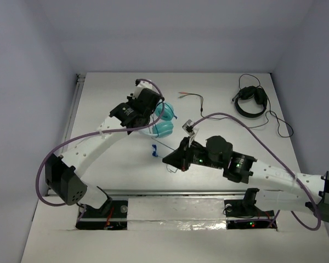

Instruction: Wrap the headphones

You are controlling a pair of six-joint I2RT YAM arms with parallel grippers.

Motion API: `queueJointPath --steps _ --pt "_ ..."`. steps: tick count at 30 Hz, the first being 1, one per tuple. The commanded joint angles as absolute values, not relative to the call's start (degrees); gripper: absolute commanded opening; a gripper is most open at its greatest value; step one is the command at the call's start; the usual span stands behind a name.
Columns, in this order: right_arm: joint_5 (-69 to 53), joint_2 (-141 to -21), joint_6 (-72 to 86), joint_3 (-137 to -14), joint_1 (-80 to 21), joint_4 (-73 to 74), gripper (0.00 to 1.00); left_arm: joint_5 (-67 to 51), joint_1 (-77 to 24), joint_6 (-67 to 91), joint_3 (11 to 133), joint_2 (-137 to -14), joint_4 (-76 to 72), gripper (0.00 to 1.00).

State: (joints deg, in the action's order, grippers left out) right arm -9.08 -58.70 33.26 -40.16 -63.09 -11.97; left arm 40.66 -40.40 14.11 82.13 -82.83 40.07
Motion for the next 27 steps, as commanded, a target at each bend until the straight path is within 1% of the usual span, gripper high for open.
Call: queueJointPath --steps 1,6,7,10,13,17,22,24,27 --pt "-9.41 -56.87 27.87 -48.15 -63.46 7.34 0.0 40.01 -40.69 14.6 77.46 -77.7 35.07 0.0" --pt "-0.46 -59.67 20.76 -55.71 -63.46 19.05 0.0 36.31 -46.56 13.88 73.92 -73.58 39.28 0.0" --pt "3.82 -60.46 19.96 -57.72 -63.46 21.86 0.0 35.34 -47.45 14.23 73.22 -72.87 40.07 0.0" --pt "9.9 -63.63 17.14 -60.37 -63.46 25.56 0.0 32.8 -49.74 15.73 71.55 -69.44 42.09 0.0" --pt "14.57 -65.3 15.65 -63.18 -61.1 27.76 0.0 28.76 -51.15 15.73 69.18 -65.93 42.36 0.0" --pt "22.75 -66.09 14.77 -67.05 -58.45 30.58 0.0 27.6 -51.77 15.47 66.01 -63.2 42.19 0.0" --pt "21.97 -66.53 12.92 -70.66 -55.2 30.5 0.0 24.18 -52.82 14.15 65.04 -63.01 40.87 0.0" --pt "22.15 -67.06 12.48 -71.1 -54.67 30.41 0.0 23.91 -54.21 13.62 64.95 -63.45 40.69 0.0" --pt "22.06 -67.67 12.3 -70.67 -51.26 28.4 0.0 22.68 -54.93 13.19 65.13 -62.85 40.08 0.0"
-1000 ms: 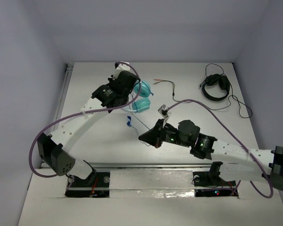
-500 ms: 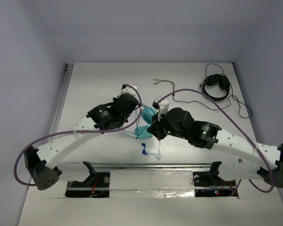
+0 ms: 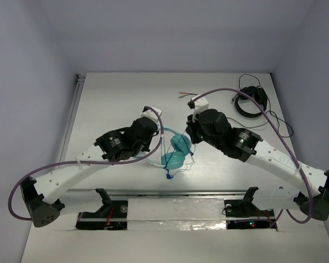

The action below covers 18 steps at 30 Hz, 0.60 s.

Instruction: Wrap the headphones

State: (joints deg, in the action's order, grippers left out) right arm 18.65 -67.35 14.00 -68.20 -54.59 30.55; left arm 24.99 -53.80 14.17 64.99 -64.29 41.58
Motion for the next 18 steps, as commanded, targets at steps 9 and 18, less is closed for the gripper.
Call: queueJointPath --steps 9,18 --pt "24.0 -71.28 14.06 -67.15 -46.94 20.92 0.0 14.24 -54.93 11.43 67.06 -59.5 36.47 0.0" --pt "19.78 -71.72 13.7 -64.96 -44.12 16.71 0.15 12.57 -54.93 11.69 67.41 -58.19 34.64 0.0"
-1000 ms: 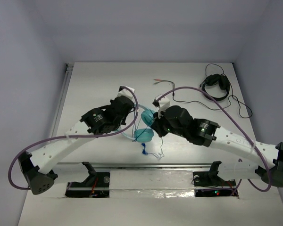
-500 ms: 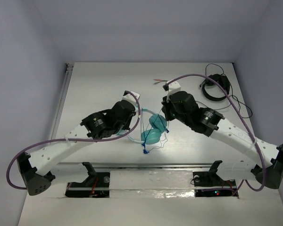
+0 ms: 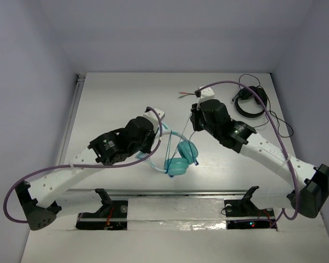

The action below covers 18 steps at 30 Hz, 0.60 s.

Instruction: Wrap the headphones

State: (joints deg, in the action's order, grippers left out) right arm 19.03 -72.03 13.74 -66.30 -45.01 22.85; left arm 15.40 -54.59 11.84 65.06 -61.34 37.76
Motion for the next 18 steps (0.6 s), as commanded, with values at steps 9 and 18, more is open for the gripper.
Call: queueJointPath --steps 9,18 --pt "-0.77 -65.32 21.7 -43.44 -43.07 -15.24 0.15 11.95 -54.93 13.53 74.44 -56.78 31.73 0.0" --pt "-13.97 -75.92 28.29 -32.96 -43.07 -49.81 0.18 9.67 -54.93 14.68 80.85 -57.48 27.95 0.0"
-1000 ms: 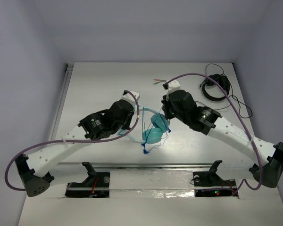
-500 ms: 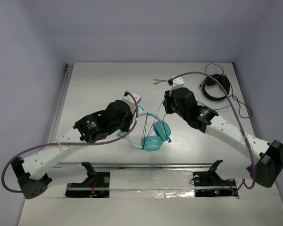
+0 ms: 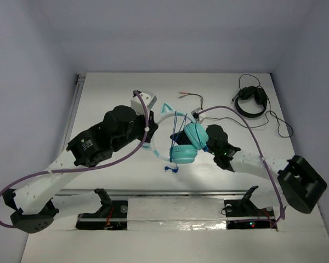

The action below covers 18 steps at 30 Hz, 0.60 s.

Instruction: Wrap the headphones

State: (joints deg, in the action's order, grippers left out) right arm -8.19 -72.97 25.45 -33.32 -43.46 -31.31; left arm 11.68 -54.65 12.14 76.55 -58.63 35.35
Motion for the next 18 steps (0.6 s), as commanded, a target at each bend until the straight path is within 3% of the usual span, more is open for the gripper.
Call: queueJointPath --steps 1,18 --pt "-14.76 -78.72 28.56 -32.96 -43.07 -51.75 0.19 9.93 -54.93 14.76 81.73 -57.65 27.86 0.0" --pt "-19.51 -98.35 35.59 -32.61 -43.07 -72.77 0.28 13.97 -54.93 15.82 90.7 -61.52 26.63 0.0"
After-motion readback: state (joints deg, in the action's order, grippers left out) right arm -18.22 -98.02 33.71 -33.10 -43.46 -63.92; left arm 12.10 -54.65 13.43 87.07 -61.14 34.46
